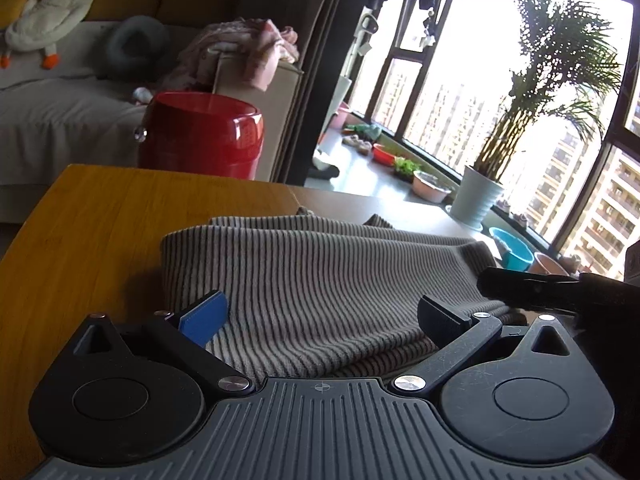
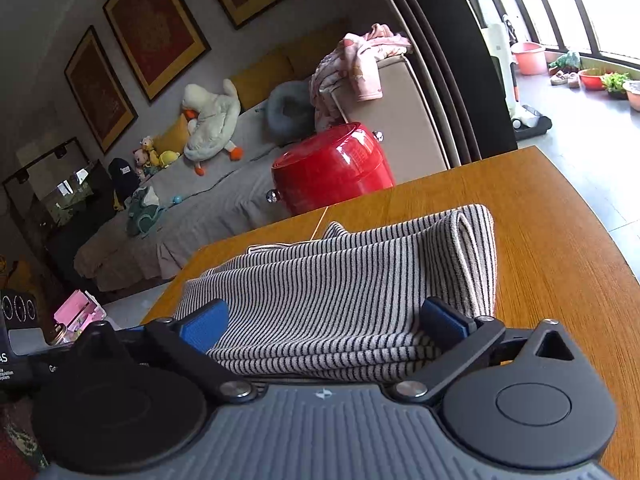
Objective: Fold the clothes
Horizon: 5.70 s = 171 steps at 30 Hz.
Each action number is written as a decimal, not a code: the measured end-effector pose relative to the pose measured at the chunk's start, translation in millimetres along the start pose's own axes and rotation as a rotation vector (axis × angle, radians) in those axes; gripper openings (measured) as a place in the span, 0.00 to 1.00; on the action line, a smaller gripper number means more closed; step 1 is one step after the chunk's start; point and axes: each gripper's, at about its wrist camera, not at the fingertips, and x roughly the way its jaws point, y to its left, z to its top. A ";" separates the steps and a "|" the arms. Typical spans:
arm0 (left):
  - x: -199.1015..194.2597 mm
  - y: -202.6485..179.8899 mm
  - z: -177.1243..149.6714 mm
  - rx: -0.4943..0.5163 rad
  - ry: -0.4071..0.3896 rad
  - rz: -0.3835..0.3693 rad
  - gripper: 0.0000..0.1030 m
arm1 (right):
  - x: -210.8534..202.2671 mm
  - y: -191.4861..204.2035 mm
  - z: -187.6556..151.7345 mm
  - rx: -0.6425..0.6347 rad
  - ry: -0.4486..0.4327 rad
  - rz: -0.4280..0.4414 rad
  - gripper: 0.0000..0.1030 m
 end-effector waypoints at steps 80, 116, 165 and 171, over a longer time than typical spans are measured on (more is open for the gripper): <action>-146.8 -36.0 9.1 0.254 0.005 -0.127 0.35 | -148.1 51.8 17.4 -0.389 0.013 -0.013 0.20; -108.2 -4.8 -50.8 -0.169 0.188 -0.130 0.85 | -91.6 -5.0 -42.9 -0.022 0.138 -0.040 0.59; -81.0 -2.4 -41.5 -0.049 0.154 -0.061 0.88 | -103.3 6.2 -56.2 -0.009 0.138 -0.036 0.62; -83.0 24.4 -40.2 -0.229 0.185 -0.144 0.77 | -97.8 1.8 -51.5 0.043 0.148 -0.006 0.60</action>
